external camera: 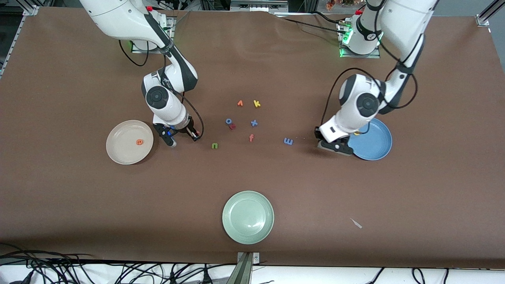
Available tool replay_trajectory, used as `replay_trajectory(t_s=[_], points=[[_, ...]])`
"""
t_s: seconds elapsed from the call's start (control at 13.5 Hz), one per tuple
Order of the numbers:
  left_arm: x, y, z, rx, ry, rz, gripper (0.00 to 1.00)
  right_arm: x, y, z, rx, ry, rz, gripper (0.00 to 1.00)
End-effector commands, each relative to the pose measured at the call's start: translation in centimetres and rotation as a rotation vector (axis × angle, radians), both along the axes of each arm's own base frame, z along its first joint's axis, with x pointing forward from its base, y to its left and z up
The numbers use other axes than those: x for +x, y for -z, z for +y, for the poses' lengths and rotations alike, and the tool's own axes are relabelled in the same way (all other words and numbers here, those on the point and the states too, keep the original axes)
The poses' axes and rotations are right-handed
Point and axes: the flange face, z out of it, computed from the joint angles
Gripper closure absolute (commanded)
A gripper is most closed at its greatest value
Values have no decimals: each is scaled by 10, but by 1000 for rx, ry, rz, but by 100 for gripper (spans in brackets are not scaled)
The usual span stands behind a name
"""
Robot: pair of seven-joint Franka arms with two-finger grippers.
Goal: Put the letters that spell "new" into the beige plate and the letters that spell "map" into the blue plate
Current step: 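Grasp the pink w with the right gripper while the left gripper grasps the teal d, then drop the teal d on the blue plate while the right gripper drops the pink w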
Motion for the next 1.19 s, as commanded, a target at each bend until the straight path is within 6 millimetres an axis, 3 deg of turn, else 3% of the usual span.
replay_trajectory(t_s=[0.0, 0.37, 0.45, 0.59, 0.67, 0.89, 1.11], points=[[-10, -40, 65, 56, 39, -7, 92, -3, 4, -2, 3, 5, -1, 72], [-19, -33, 168, 58, 124, 11, 90, 0, -3, 0, 4, -37, -13, 90], [-20, -30, 178, 57, 128, 14, 89, 1, -6, 0, 0, -50, -10, 91], [-20, -29, 180, 56, 120, 16, 70, 7, -17, -2, -20, -77, 19, 91], [-19, -30, 178, 56, 120, 15, 50, 13, -25, -8, -32, -108, 33, 91], [-19, -30, 173, 56, 128, 15, 42, 25, -44, -43, -65, -247, 61, 91], [-18, -32, 164, 54, 139, 8, 42, 37, -54, -98, -92, -411, 130, 91]])
